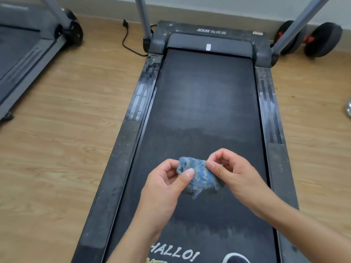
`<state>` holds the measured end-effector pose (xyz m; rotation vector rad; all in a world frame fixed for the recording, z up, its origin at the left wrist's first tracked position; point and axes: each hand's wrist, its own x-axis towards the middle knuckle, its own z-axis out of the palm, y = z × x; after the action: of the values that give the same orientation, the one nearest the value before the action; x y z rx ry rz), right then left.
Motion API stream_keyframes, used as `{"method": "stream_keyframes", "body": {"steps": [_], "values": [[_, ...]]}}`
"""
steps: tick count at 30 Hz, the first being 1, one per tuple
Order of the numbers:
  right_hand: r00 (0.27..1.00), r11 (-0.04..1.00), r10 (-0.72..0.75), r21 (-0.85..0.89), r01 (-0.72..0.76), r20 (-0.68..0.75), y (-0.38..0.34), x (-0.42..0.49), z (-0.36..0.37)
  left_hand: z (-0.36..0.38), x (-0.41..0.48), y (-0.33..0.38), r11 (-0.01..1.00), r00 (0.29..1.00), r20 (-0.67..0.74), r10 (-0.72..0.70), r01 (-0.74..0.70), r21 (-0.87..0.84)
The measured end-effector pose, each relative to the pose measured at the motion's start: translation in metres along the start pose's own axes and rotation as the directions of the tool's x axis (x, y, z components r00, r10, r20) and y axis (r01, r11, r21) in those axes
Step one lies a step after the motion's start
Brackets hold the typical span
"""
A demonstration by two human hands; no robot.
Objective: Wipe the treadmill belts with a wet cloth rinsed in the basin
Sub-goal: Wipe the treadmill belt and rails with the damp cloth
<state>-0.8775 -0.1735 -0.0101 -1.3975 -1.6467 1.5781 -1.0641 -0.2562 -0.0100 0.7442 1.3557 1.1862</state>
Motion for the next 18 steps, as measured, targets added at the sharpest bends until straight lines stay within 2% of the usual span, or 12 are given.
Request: {"method": "stream_keyframes", "body": {"steps": [2,3,4,5,6,7,14,18], "values": [[0.990,0.985,0.138,0.106,-0.136,-0.006,0.008,-0.001,0.003,0.009,-0.003,-0.005,0.956,0.975,-0.115,0.190,-0.156,0.250],[0.967,0.928,0.244,0.270,-0.255,0.077,0.010,-0.002,0.006,0.013,-0.005,-0.009,0.872,0.930,-0.142,0.340,-0.255,0.417],[0.930,0.815,0.291,0.452,-0.363,0.223,0.011,-0.004,0.009,0.017,-0.005,-0.013,0.753,0.866,-0.111,0.487,-0.352,0.556],[0.899,0.690,0.266,0.583,-0.430,0.348,0.009,-0.007,0.013,0.020,-0.006,-0.020,0.623,0.801,-0.043,0.598,-0.430,0.654],[0.884,0.619,0.207,0.644,-0.449,0.418,0.009,-0.010,0.014,0.022,-0.006,-0.028,0.508,0.742,0.026,0.670,-0.483,0.713],[0.885,0.605,0.161,0.665,-0.438,0.437,0.009,-0.011,0.015,0.025,-0.006,-0.035,0.438,0.703,0.062,0.708,-0.506,0.743],[0.956,0.751,0.081,0.614,-0.244,0.281,0.009,-0.009,0.014,0.018,-0.015,-0.066,0.391,0.559,-0.023,0.829,-0.550,0.738],[0.974,0.789,0.123,0.577,-0.211,0.188,0.013,-0.005,0.017,0.011,-0.017,-0.076,0.375,0.549,-0.038,0.835,-0.517,0.769]]}}
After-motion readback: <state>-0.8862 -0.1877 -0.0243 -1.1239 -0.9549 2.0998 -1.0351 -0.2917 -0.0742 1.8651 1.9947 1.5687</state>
